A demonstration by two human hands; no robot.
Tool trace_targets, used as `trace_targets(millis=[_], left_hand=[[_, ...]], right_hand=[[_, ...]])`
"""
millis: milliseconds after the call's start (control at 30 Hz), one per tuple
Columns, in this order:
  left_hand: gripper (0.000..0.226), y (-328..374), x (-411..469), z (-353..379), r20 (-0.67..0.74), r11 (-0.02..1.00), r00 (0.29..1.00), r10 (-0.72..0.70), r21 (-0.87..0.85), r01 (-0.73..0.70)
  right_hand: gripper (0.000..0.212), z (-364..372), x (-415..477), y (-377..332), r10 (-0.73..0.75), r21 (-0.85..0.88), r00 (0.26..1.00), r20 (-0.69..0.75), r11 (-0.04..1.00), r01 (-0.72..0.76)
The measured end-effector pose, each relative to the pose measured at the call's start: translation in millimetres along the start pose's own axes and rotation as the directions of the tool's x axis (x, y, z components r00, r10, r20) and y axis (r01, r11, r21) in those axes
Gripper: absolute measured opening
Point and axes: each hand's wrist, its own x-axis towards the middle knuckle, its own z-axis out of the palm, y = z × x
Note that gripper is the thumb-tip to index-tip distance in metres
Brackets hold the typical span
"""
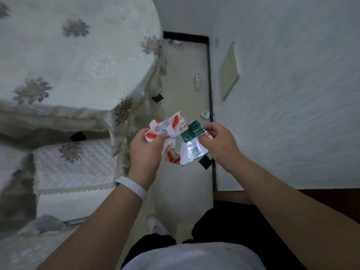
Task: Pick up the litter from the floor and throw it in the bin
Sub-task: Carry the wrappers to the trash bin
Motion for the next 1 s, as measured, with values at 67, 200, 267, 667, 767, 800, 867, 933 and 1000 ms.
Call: trace_targets(millis=[67, 200, 267, 667, 767, 800, 867, 933, 1000], left_hand=[[0.014, 24, -5, -13, -0.032, 0.999, 0.999, 0.031, -0.015, -0.032], [0.016, 57, -8, -36, -0.119, 0.992, 0.988, 0.095, -0.069, -0.103], [0.017, 67, -8, -42, -0.172, 0.988, 0.980, 0.102, -0.098, -0.120], [0.012, 95, -41, -80, -0.681, 0.967, 0.730, 0.054, -0.147, -0.209], [0.013, 90, -67, -90, -0.773, 0.949, 0.635, -0.005, -0.204, -0.240], [0.013, 87, -77, -94, -0.796, 0.943, 0.604, -0.028, -0.221, -0.248], [0.012, 81, -98, -102, -0.837, 0.933, 0.543, -0.069, -0.247, -0.261], [0.013, 78, -123, -113, -0.865, 0.913, 0.493, -0.093, -0.271, -0.304], [0.014, 76, -151, -126, -0.889, 0.898, 0.449, -0.088, -0.266, -0.351]], right_hand=[[0.021, 7, -6, -20, -0.025, 0.080, 1.000, 0.010, 0.997, 0.024], [0.016, 20, -1, -52, -0.082, 0.152, 0.991, 0.106, 0.986, 0.066], [0.014, 26, 10, -65, -0.106, 0.154, 0.982, 0.158, 0.985, 0.081], [0.014, 82, 75, -136, -0.222, 0.182, 0.753, 0.619, 0.974, 0.138], [0.017, 105, 67, -149, -0.264, 0.211, 0.665, 0.699, 0.964, 0.160], [0.018, 112, 61, -152, -0.265, 0.216, 0.637, 0.724, 0.964, 0.157], [0.018, 124, 42, -156, -0.276, 0.214, 0.564, 0.778, 0.961, 0.175], [0.016, 134, 17, -160, -0.294, 0.219, 0.490, 0.821, 0.954, 0.205], [0.014, 142, -13, -164, -0.293, 0.220, 0.427, 0.855, 0.952, 0.212]])
